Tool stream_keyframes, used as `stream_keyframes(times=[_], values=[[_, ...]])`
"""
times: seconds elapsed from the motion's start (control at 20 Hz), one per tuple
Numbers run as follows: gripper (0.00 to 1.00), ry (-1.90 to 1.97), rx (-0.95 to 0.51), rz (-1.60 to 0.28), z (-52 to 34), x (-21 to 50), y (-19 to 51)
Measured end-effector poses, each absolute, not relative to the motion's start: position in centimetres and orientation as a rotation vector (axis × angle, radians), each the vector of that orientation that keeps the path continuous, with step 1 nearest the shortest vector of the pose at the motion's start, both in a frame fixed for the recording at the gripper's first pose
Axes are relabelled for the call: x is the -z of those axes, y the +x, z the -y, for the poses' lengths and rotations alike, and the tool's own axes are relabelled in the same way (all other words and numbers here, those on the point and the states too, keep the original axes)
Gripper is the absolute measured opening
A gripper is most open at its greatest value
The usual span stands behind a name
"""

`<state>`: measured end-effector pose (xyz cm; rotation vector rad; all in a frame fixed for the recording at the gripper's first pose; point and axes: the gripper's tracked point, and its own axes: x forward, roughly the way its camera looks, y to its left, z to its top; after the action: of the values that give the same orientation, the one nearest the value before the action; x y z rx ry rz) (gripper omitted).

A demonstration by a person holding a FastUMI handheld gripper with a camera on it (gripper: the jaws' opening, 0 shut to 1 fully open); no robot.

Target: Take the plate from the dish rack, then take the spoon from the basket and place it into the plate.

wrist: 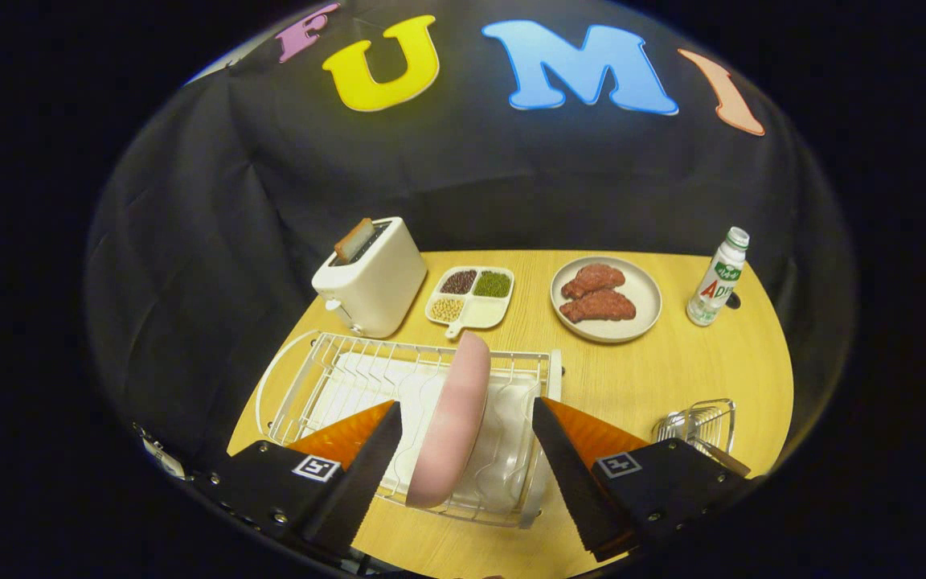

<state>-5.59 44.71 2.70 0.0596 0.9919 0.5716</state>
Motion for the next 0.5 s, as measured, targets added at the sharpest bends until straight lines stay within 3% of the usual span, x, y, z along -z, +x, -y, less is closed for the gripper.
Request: stream_keyframes(times=[0.3,0.35,0.45,0.5], values=[[1.0,-0.042,-0.546,-1.181,-46.7,1.9,-5.8],[0.96,-0.049,-0.539,-1.198,-47.0,2.5,-5.9],[0.79,-0.064,-0.525,-1.237,-47.1,3.5,-5.9],[0.79,-0.07,-0.522,-1.254,-47.1,4.2,-6.2]])
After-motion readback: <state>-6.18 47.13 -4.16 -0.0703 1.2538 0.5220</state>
